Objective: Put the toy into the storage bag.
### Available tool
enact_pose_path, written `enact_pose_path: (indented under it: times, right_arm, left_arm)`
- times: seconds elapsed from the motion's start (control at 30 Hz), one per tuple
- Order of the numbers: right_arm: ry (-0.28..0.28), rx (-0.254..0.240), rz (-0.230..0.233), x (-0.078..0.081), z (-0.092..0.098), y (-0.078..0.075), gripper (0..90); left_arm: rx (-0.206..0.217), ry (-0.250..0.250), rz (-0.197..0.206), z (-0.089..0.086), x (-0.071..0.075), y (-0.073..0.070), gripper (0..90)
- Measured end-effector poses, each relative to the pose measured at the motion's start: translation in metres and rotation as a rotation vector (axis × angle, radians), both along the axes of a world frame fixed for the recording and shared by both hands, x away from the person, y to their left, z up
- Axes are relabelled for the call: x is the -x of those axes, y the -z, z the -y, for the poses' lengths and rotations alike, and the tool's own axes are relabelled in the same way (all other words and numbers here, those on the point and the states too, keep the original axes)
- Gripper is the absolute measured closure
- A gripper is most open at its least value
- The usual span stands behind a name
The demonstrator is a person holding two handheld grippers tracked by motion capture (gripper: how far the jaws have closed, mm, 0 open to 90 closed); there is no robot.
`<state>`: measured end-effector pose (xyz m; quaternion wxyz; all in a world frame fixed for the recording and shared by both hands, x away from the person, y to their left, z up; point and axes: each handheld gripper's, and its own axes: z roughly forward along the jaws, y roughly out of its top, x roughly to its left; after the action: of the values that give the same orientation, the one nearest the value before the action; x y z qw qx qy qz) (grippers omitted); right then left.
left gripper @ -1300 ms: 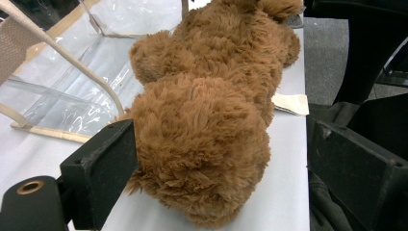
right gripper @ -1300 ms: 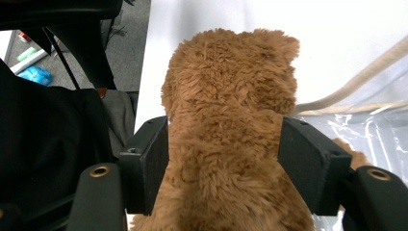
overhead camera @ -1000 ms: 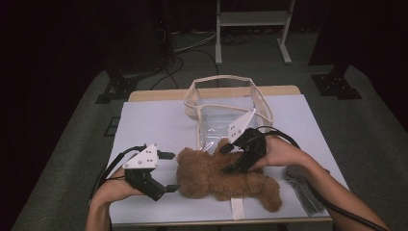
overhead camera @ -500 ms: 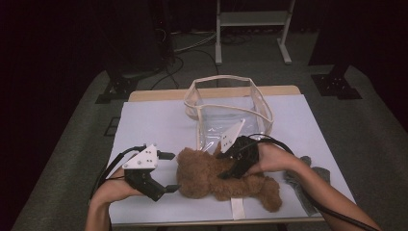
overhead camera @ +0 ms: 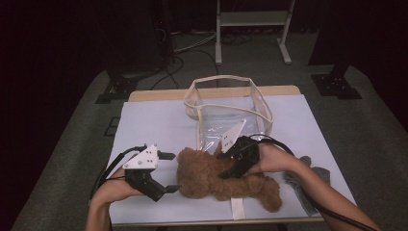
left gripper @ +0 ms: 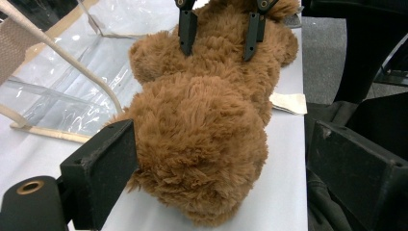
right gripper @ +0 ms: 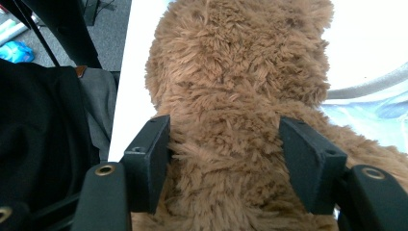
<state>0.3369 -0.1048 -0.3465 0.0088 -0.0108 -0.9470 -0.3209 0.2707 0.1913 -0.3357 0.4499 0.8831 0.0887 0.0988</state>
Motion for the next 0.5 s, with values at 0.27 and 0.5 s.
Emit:
enact_pose_path:
  times: [0.27, 0.5]
  right_arm:
    - [-0.008, 0.033, 0.008, 0.000, -0.008, 0.000, 37.0]
    - [-0.011, 0.045, -0.009, -0.003, -0.013, 0.002, 37.3]
  left_arm:
    - [0.003, 0.001, 0.000, 0.000, 0.000, -0.001, 8.9]
    - [0.004, 0.001, 0.002, -0.001, 0.000, -0.001, 9.0]
